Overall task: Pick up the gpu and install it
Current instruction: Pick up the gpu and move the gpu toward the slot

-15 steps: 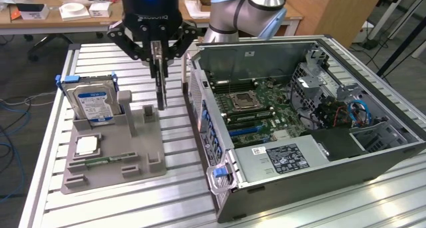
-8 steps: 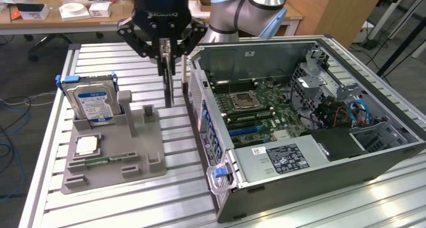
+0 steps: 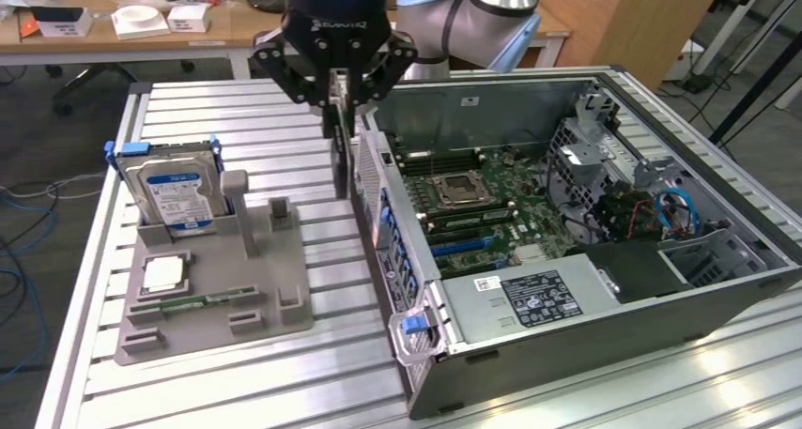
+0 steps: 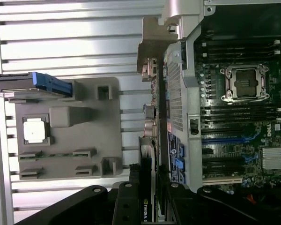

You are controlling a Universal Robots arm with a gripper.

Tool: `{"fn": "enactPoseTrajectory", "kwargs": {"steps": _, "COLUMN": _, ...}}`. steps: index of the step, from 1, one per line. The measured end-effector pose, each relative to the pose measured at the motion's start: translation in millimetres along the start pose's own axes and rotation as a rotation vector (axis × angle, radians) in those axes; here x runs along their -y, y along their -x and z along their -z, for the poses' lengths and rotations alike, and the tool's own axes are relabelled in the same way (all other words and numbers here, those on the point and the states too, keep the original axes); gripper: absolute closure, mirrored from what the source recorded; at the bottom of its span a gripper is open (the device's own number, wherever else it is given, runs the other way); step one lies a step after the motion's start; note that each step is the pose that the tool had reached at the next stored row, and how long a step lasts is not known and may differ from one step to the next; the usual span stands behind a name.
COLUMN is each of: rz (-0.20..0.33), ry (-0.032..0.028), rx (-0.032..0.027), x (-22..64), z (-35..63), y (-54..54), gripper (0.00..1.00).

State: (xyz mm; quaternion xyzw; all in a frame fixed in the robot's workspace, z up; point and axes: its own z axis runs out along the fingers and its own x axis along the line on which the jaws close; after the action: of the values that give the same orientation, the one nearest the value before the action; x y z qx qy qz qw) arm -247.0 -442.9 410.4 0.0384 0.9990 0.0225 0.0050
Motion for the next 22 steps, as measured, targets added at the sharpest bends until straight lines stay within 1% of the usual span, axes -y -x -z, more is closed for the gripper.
{"fn": "enactPoseTrajectory", "kwargs": {"steps": 10, "rz": 0.0, "ry": -0.0004, "rx": -0.009, "x": -2.3, "z": 0.0, "y": 28.8, "gripper": 0.74}}
{"fn": "enactPoseTrajectory", "kwargs": {"steps": 22, "rz": 0.0, "ry": -0.0013, "rx": -0.0212, "x": -4.9, "z": 0.0, "y": 63.1, "gripper": 0.74}}
